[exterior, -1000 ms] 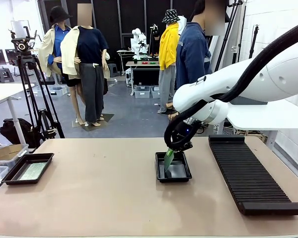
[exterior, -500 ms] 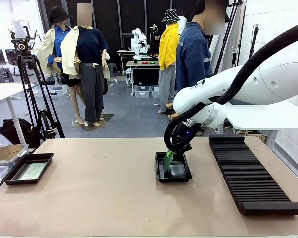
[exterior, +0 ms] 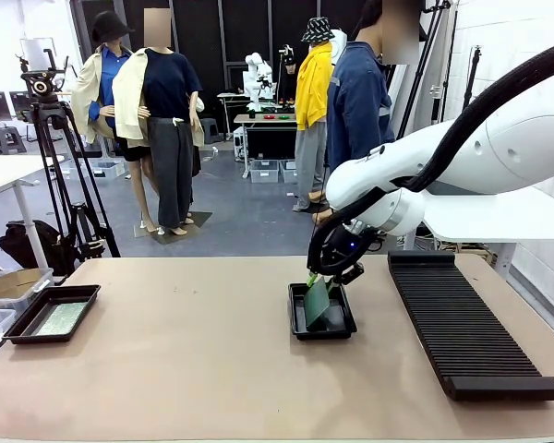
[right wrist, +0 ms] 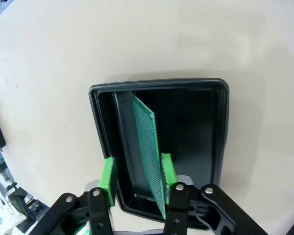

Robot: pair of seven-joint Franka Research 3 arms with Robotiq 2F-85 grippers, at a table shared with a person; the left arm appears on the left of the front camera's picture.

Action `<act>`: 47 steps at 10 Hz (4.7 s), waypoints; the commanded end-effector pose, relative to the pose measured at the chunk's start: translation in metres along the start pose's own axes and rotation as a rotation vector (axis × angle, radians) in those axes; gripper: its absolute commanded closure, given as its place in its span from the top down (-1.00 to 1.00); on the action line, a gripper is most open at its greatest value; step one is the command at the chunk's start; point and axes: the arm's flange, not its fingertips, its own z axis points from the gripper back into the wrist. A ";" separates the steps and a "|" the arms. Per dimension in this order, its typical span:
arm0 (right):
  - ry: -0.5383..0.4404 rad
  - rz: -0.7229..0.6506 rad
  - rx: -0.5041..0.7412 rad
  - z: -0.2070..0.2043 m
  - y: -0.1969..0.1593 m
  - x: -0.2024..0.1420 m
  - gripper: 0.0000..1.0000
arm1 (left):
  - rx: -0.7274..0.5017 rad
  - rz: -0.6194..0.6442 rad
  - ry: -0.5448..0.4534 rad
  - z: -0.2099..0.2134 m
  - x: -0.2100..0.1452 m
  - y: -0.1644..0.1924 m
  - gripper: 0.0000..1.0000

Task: Inspect and transfer BCBs to ESD trays.
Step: Pick up the Blank PCB from the PCB Rack and place it in the right ESD tray, then pick up the ESD tray and place it on the left side of the table.

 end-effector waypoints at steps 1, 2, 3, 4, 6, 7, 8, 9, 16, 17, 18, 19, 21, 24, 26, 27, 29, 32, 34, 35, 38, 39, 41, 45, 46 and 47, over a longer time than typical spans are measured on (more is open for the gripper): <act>-0.013 0.041 -0.059 0.014 -0.003 -0.006 1.00 | 0.017 0.001 -0.008 -0.002 -0.003 -0.002 1.00; -0.024 0.056 -0.080 0.022 -0.003 -0.011 1.00 | 0.017 0.001 -0.008 -0.002 -0.003 -0.002 1.00; -0.040 0.063 -0.106 0.029 -0.003 -0.017 1.00 | 0.017 0.001 -0.008 -0.002 -0.003 -0.002 1.00; -0.047 0.072 -0.127 0.034 -0.002 -0.022 1.00 | 0.017 0.001 -0.008 -0.002 -0.003 -0.002 1.00; -0.067 0.081 -0.171 0.043 -0.002 -0.031 1.00 | 0.017 0.001 -0.008 -0.002 -0.003 -0.002 1.00; -0.073 0.085 -0.184 0.048 -0.002 -0.035 1.00 | 0.017 0.001 -0.008 -0.002 -0.003 -0.002 1.00; -0.074 0.087 -0.191 0.050 -0.002 -0.037 1.00 | 0.017 0.001 -0.008 -0.002 -0.003 -0.002 1.00; -0.078 0.088 -0.202 0.051 -0.002 -0.037 1.00 | 0.017 0.001 -0.008 -0.002 -0.003 -0.002 1.00; -0.072 0.104 -0.173 0.052 -0.001 -0.033 1.00 | 0.017 0.001 -0.008 -0.002 -0.003 -0.002 1.00; -0.072 0.104 -0.173 0.052 -0.001 -0.033 1.00 | 0.017 0.001 -0.008 -0.002 -0.003 -0.002 1.00; -0.072 0.104 -0.173 0.052 -0.001 -0.033 1.00 | 0.017 0.001 -0.008 -0.002 -0.003 -0.002 1.00; -0.072 0.104 -0.173 0.052 -0.001 -0.033 1.00 | 0.017 0.001 -0.008 -0.002 -0.003 -0.002 1.00; -0.072 0.104 -0.173 0.052 -0.001 -0.033 1.00 | 0.017 0.001 -0.008 -0.002 -0.003 -0.002 1.00; -0.072 0.104 -0.173 0.052 -0.001 -0.033 1.00 | 0.017 0.001 -0.008 -0.002 -0.003 -0.002 1.00; -0.072 0.104 -0.173 0.052 -0.001 -0.033 1.00 | 0.017 0.001 -0.008 -0.002 -0.003 -0.002 1.00; -0.072 0.104 -0.173 0.052 -0.001 -0.033 1.00 | 0.017 0.001 -0.008 -0.002 -0.003 -0.002 1.00; -0.074 0.103 -0.177 0.053 -0.001 -0.034 1.00 | 0.000 0.000 0.000 0.000 0.000 0.000 1.00; -0.052 0.077 -0.036 0.095 -0.033 -0.034 1.00 | 0.037 -0.051 0.049 -0.045 -0.019 -0.036 1.00; -0.066 0.054 0.049 0.127 -0.058 -0.032 1.00 | 0.076 -0.062 0.089 -0.083 -0.030 -0.045 1.00; -0.070 0.033 0.084 0.141 -0.073 -0.030 1.00 | 0.117 -0.063 0.092 -0.103 -0.037 -0.048 1.00; 0.003 -0.013 0.247 0.183 -0.123 -0.012 1.00 | 0.198 -0.067 0.104 -0.153 -0.049 -0.060 1.00; 0.028 -0.023 0.301 0.193 -0.135 -0.009 1.00 | 0.219 -0.063 0.101 -0.167 -0.053 -0.065 1.00; 0.070 -0.032 0.410 0.212 -0.162 -0.004 1.00 | 0.259 -0.047 0.091 -0.194 -0.056 -0.072 1.00; 0.060 -0.017 0.572 0.227 -0.211 -0.006 1.00 | 0.400 -0.058 0.109 -0.269 -0.068 -0.092 1.00; 0.059 -0.001 0.604 0.228 -0.221 -0.007 1.00 | 0.430 -0.067 0.110 -0.288 -0.074 -0.096 1.00; 0.047 0.009 0.640 0.230 -0.233 -0.007 1.00 | 0.448 -0.086 0.126 -0.305 -0.083 -0.104 1.00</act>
